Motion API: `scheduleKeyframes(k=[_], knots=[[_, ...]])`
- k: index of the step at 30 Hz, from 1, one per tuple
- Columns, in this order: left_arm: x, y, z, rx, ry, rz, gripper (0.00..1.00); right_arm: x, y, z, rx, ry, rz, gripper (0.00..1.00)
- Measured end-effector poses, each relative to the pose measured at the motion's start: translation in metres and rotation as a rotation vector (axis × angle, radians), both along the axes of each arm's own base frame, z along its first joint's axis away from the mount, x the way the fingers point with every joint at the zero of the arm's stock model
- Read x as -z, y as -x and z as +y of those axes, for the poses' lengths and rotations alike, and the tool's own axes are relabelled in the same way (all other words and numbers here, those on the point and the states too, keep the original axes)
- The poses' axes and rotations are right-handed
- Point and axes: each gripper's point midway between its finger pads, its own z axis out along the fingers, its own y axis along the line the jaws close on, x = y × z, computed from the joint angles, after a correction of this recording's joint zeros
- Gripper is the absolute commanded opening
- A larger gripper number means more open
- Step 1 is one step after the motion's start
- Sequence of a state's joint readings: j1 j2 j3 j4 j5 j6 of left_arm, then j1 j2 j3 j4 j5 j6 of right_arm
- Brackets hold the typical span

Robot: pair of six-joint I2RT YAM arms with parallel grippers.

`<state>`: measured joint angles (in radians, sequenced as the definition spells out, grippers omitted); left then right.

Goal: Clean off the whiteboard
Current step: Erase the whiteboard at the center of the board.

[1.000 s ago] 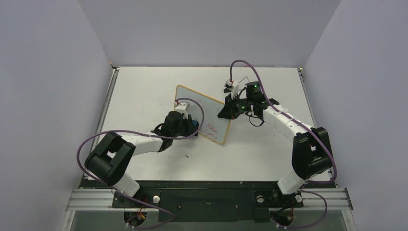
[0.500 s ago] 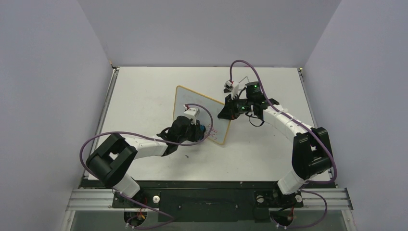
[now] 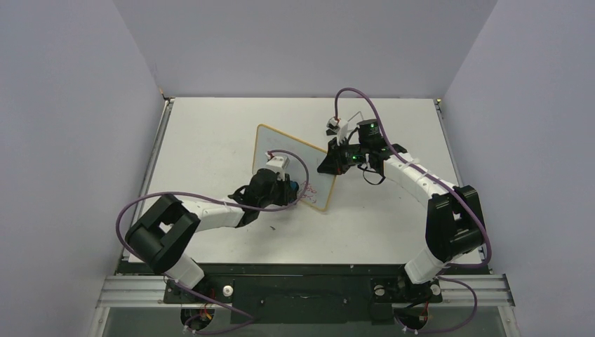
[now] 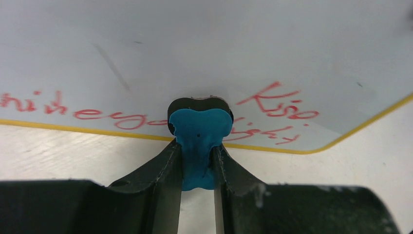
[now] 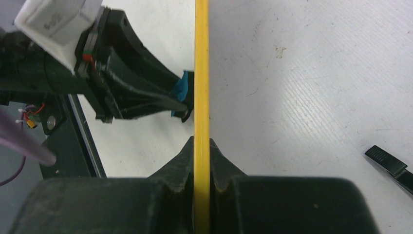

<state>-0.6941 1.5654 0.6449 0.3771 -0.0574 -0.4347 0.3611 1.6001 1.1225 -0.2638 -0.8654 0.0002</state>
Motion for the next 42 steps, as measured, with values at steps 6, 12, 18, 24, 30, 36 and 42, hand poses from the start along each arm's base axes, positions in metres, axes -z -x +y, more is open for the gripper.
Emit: scheduleKeyframes(k=[6, 12, 18, 24, 30, 36, 42], knots=[[0.001, 0.020, -0.023, 0.057, -0.011, -0.009, 0.00, 0.000, 0.002, 0.000, -0.007, -0.003, 0.010, 0.00], [0.001, 0.006, -0.009, 0.000, 0.037, 0.033, 0.00, 0.000, 0.001, 0.000, -0.008, 0.001, -0.001, 0.00], [0.002, -0.001, 0.000, -0.041, 0.045, 0.040, 0.00, 0.001, 0.001, 0.000, -0.006, 0.003, -0.003, 0.00], [-0.001, 0.018, -0.023, 0.018, 0.016, 0.002, 0.00, 0.001, 0.002, 0.000, -0.008, 0.002, 0.003, 0.00], [-0.005, 0.023, -0.031, 0.043, 0.013, -0.020, 0.00, 0.001, 0.003, 0.000, -0.012, 0.000, 0.009, 0.00], [-0.061, 0.022, -0.018, 0.001, 0.097, -0.133, 0.00, 0.001, 0.015, 0.004, -0.037, -0.013, 0.057, 0.00], [-0.116, 0.025, -0.004, -0.039, 0.193, -0.245, 0.00, 0.002, 0.020, 0.005, -0.047, -0.016, 0.078, 0.00]])
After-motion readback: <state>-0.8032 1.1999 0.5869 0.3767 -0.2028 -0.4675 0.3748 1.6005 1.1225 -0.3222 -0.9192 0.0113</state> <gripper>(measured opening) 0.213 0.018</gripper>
